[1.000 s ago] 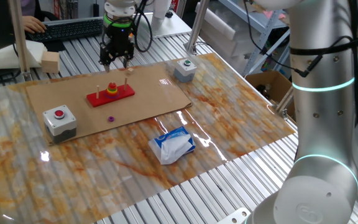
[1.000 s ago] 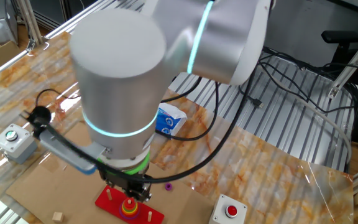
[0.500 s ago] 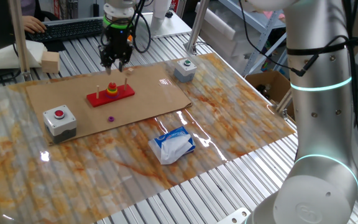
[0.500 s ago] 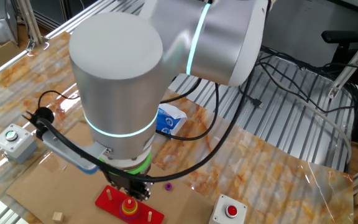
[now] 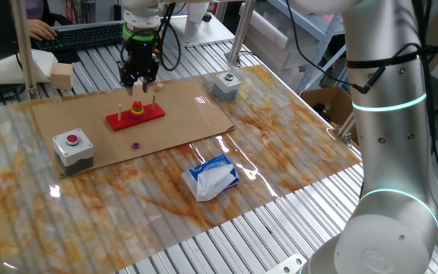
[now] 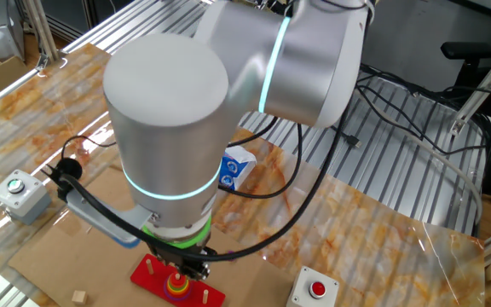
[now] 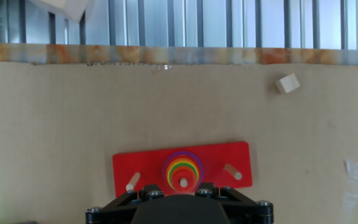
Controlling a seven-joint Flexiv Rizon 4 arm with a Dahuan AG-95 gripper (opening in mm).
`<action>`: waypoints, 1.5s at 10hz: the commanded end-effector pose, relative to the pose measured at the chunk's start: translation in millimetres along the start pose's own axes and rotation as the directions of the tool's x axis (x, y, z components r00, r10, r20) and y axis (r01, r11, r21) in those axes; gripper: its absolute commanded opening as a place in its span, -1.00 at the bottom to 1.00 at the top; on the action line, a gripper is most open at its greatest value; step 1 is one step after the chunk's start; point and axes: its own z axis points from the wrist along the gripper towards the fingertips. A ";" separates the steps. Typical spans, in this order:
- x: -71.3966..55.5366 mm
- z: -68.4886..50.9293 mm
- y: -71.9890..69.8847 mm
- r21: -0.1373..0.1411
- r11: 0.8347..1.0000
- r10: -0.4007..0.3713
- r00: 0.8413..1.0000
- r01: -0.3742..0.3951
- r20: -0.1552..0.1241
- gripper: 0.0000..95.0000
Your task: Take out one Hanoi block and throw it aside
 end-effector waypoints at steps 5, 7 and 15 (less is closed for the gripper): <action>-6.8 14.8 -2.2 -0.003 1.000 0.002 1.000 -0.002 -0.005 -0.20; -9.0 18.9 -5.1 -0.006 1.000 0.002 1.000 -0.002 -0.006 -0.20; -10.7 30.8 -2.4 -0.006 1.000 0.011 1.000 -0.011 -0.012 -0.20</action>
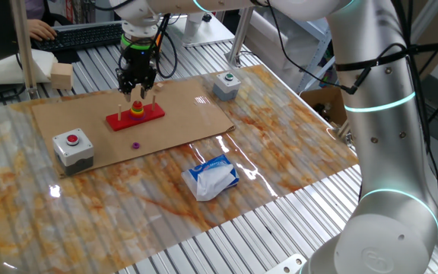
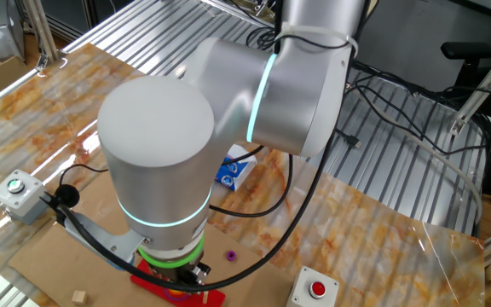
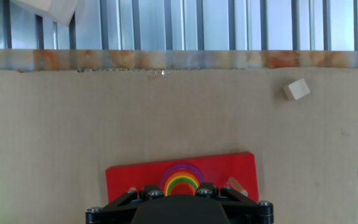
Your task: Take out one Hanoi block and throw it aside
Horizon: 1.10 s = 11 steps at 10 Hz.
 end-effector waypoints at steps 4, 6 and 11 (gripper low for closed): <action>-0.7 3.9 0.2 -0.005 1.000 0.004 1.000 -0.004 -0.002 -0.20; -0.8 4.6 0.4 -0.007 1.000 0.003 1.000 -0.003 -0.002 -0.20; -6.3 4.1 -0.1 -0.012 1.000 -0.002 1.000 0.002 0.011 -0.20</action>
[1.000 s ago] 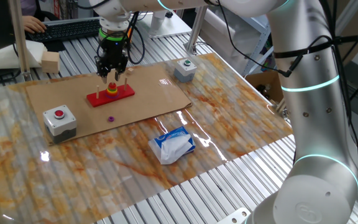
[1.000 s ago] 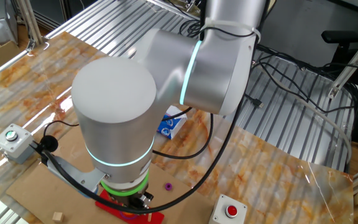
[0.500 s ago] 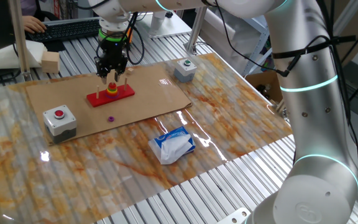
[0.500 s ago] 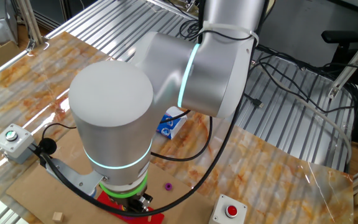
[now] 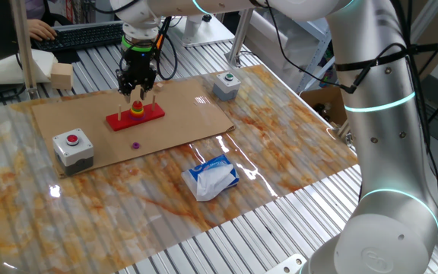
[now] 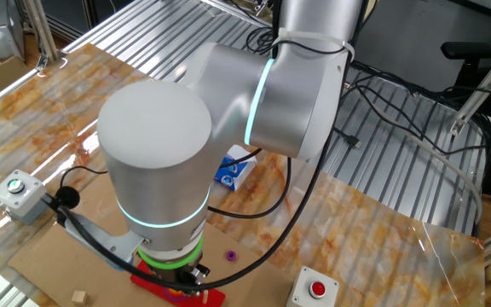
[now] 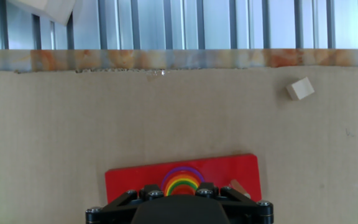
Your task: Take out one Hanoi block and throw it aside
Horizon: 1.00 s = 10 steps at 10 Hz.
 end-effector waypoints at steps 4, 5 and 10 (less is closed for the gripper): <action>-5.2 1.7 1.1 -0.007 1.000 0.001 1.000 -0.001 -0.008 -0.20; -3.6 1.8 1.3 -0.007 1.000 0.002 1.000 -0.002 -0.010 -0.20; 10.5 5.2 3.4 -0.008 1.000 0.011 1.000 -0.011 -0.010 -0.20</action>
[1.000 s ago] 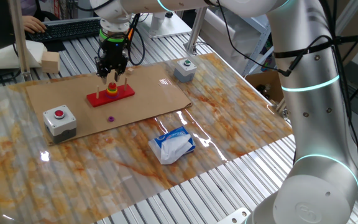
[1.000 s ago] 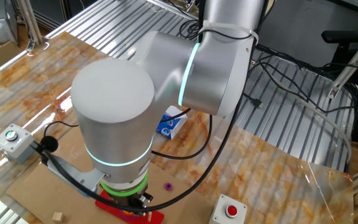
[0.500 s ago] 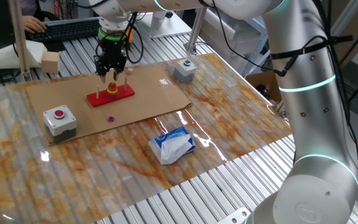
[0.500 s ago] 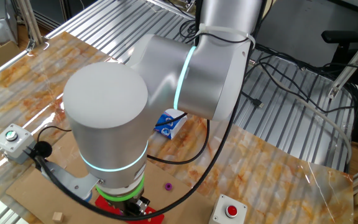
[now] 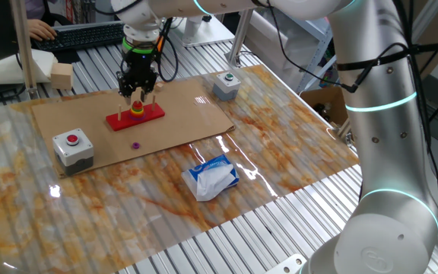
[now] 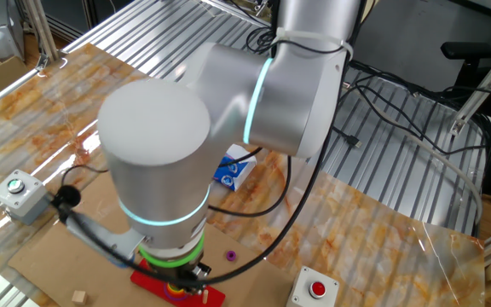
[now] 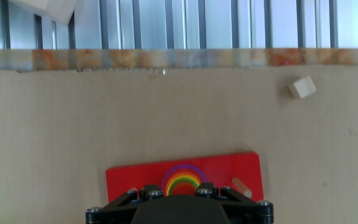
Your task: Take out one Hanoi block and throw it aside
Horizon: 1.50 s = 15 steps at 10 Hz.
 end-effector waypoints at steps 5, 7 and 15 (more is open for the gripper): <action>2.9 2.8 1.7 -0.002 1.000 -0.003 1.000 0.003 -0.003 -0.20; 2.9 2.8 1.7 -0.003 1.000 -0.006 1.000 0.006 -0.003 -0.20; 2.2 3.2 0.8 -0.005 1.000 -0.018 1.000 0.018 -0.002 -0.60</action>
